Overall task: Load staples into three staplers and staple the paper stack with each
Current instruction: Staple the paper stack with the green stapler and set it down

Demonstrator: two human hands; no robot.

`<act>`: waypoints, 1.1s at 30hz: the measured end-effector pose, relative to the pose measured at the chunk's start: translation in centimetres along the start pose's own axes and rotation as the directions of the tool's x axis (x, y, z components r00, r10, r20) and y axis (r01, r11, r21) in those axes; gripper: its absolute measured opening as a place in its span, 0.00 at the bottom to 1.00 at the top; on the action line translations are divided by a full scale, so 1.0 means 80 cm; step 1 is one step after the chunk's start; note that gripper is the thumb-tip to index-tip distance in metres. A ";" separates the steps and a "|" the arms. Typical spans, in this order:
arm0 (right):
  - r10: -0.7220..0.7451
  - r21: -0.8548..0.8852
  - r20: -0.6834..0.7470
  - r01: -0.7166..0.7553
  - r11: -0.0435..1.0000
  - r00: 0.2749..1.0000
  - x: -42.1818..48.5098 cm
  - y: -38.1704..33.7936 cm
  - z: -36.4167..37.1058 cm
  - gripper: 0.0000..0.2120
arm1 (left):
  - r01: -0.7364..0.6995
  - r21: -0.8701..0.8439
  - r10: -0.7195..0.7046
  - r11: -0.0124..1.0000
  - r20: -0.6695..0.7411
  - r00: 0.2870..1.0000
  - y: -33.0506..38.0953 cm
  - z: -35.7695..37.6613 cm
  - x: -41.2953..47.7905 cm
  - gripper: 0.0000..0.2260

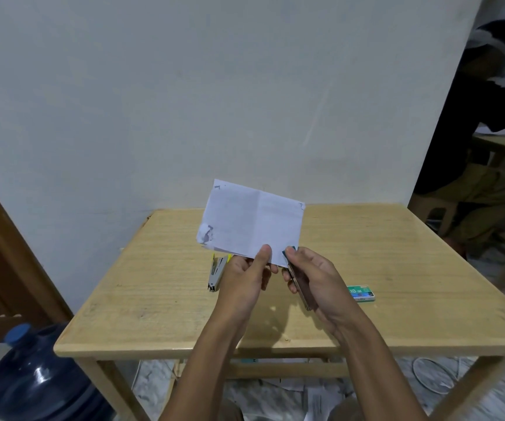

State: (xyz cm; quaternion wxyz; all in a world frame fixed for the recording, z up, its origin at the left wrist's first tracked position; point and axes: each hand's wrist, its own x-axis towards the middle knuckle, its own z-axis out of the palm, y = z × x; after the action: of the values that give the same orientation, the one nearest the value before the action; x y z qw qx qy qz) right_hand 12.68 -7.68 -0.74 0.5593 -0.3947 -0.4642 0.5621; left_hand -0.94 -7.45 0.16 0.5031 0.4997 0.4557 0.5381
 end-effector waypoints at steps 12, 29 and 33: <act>0.031 0.007 -0.038 -0.031 0.999 0.999 -0.007 -0.003 0.002 0.17 | 0.061 -0.113 -0.062 0.992 -0.011 0.998 -0.009 -0.005 0.004 0.13; 0.026 -0.389 -0.089 -0.059 0.920 0.996 -0.002 -0.043 -0.082 0.19 | 0.218 0.027 -0.220 0.976 0.131 0.967 0.014 -0.062 0.025 0.08; 0.036 -0.488 -0.056 -0.058 0.871 0.998 0.007 -0.056 -0.097 0.13 | 0.222 0.258 -0.286 0.940 0.247 0.926 0.015 -0.065 0.032 0.06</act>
State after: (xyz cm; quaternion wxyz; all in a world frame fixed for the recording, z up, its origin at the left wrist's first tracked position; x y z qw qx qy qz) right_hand 21.29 -6.79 1.65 0.4375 -0.5471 -0.5689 0.4308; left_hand -6.21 -4.92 1.12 0.5684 0.5609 0.4989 0.3367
